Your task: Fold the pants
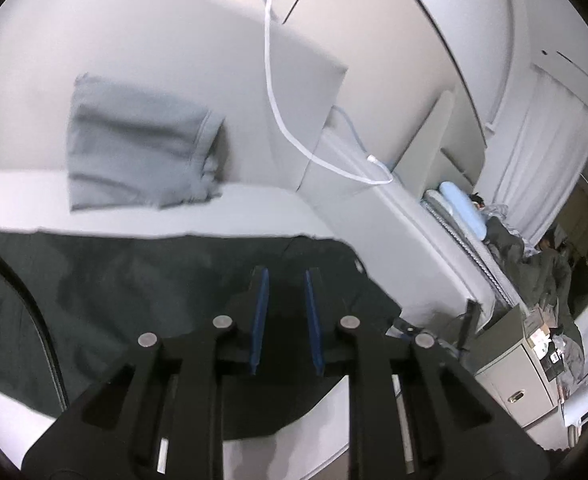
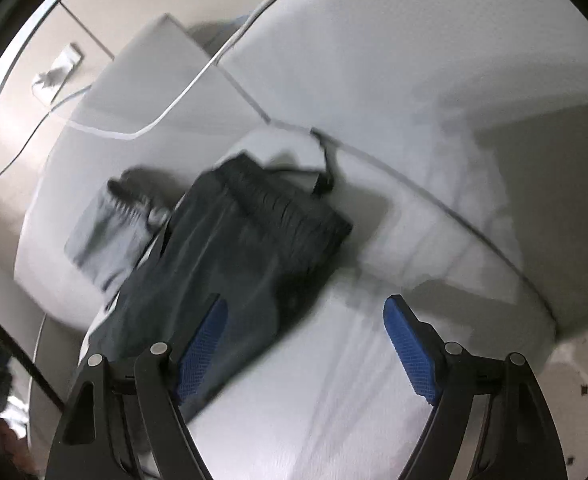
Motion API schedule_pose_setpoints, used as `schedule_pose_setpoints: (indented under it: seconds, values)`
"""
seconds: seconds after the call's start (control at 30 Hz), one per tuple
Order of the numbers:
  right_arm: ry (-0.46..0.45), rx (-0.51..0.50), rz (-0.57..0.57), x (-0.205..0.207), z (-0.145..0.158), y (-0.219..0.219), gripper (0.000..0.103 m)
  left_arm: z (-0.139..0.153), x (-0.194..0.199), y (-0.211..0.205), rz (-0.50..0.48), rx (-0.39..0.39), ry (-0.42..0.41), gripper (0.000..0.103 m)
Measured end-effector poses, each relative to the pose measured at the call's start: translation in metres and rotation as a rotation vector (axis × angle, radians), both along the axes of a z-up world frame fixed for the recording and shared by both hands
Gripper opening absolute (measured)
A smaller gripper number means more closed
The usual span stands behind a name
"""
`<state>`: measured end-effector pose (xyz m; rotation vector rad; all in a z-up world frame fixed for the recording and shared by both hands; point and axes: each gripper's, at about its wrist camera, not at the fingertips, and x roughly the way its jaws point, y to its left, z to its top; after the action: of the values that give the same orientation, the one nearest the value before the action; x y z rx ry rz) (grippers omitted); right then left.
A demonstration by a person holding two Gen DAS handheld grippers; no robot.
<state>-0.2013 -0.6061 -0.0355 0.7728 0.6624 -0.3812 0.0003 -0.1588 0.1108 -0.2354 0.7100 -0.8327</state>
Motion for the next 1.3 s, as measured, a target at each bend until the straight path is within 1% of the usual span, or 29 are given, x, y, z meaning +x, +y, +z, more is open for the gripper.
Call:
schedule_pose_setpoints:
  seconds: [0.07,0.13,0.17,0.2,0.23,0.3,0.33,0.37,0.4,0.43,0.47,0.53,0.57,0.63,0.67,0.73,0.77,0.8,0.83,0.9,0.93,1.0,1.03,1.13,1.2,1.3]
  values:
    - [-0.028,-0.013,-0.035,0.011,-0.004,-0.003,0.082,0.004,-0.002,-0.003,0.004,0.019,-0.027,0.016]
    - [-0.01,-0.006,-0.063,0.026,-0.016,-0.014,0.082,0.002,-0.005,-0.005,0.001,0.048,-0.043,0.016]
    - [-0.018,0.0,-0.07,0.031,-0.02,-0.017,0.082,-0.001,-0.007,-0.007,0.001,0.059,-0.045,0.016]
    - [-0.037,-0.016,-0.078,0.033,-0.02,-0.018,0.082,-0.007,-0.012,0.0,-0.003,0.071,-0.043,0.016]
    - [-0.055,-0.009,-0.071,0.036,-0.02,-0.02,0.082,-0.011,-0.014,0.002,-0.004,0.077,-0.037,0.016]
    - [-0.104,0.04,-0.076,0.039,-0.026,-0.027,0.08,-0.023,-0.013,0.001,0.004,0.082,-0.012,0.016]
    - [-0.143,0.072,-0.073,0.04,-0.029,-0.03,0.072,-0.028,-0.011,0.003,0.008,0.081,0.0,0.016]
    - [-0.157,0.096,-0.059,0.042,-0.031,-0.031,0.05,-0.032,-0.009,0.004,0.011,0.078,0.011,0.016]
    - [-0.166,0.13,-0.038,0.047,-0.035,-0.032,0.039,-0.036,-0.009,0.007,0.016,0.074,0.02,0.016]
    - [-0.184,0.194,-0.009,0.052,-0.043,-0.033,0.027,-0.038,-0.008,0.01,0.022,0.07,0.023,0.016]
    - [-0.193,0.223,-0.003,0.055,-0.047,-0.034,0.025,-0.039,-0.008,0.012,0.029,0.068,0.024,0.016]
    - [-0.238,0.225,-0.019,0.053,-0.048,-0.037,0.025,-0.041,-0.006,0.015,0.033,0.067,0.032,0.016]
    - [-0.249,0.246,-0.026,0.05,-0.051,-0.039,0.024,-0.041,-0.005,0.017,0.032,0.069,0.037,0.017]
    - [-0.304,0.309,-0.059,0.044,-0.055,-0.045,0.024,-0.043,-0.002,0.018,0.036,0.083,0.045,0.017]
    - [-0.313,0.32,-0.063,0.042,-0.056,-0.047,0.024,-0.043,-0.001,0.018,0.041,0.093,0.042,0.017]
    - [-0.308,0.3,-0.055,0.045,-0.055,-0.046,0.024,-0.044,0.0,0.017,0.06,0.125,0.038,0.024]
    - [-0.307,0.286,-0.05,0.046,-0.053,-0.045,0.023,-0.044,0.001,0.016,0.068,0.136,0.041,0.032]
    - [-0.312,0.273,-0.045,0.048,-0.052,-0.044,0.022,-0.045,0.002,0.016,0.076,0.143,0.042,0.035]
    - [-0.308,0.251,-0.04,0.049,-0.049,-0.042,0.017,-0.045,0.002,0.015,0.086,0.159,0.037,0.036]
    - [-0.282,0.205,-0.013,0.053,-0.041,-0.036,0.015,-0.045,0.003,0.011,0.106,0.202,0.025,0.039]
    - [-0.269,0.171,0.004,0.052,-0.034,-0.033,0.015,-0.044,0.004,0.009,0.115,0.219,0.022,0.04]
    - [-0.27,0.123,0.033,0.055,-0.02,-0.027,0.015,-0.042,0.008,0.004,0.119,0.23,0.025,0.047]
    - [-0.27,0.08,0.054,0.055,-0.009,-0.023,0.015,-0.04,0.01,0.002,0.123,0.235,0.026,0.049]
    - [-0.284,0.005,0.098,0.063,0.015,-0.009,0.014,-0.031,0.016,-0.008,0.126,0.263,0.016,0.051]
    - [-0.294,-0.04,0.13,0.069,0.028,0.003,0.014,-0.025,0.02,-0.015,0.123,0.283,0.006,0.056]
    - [-0.285,-0.106,0.174,0.077,0.045,0.02,0.014,-0.021,0.026,-0.026,0.108,0.304,0.002,0.058]
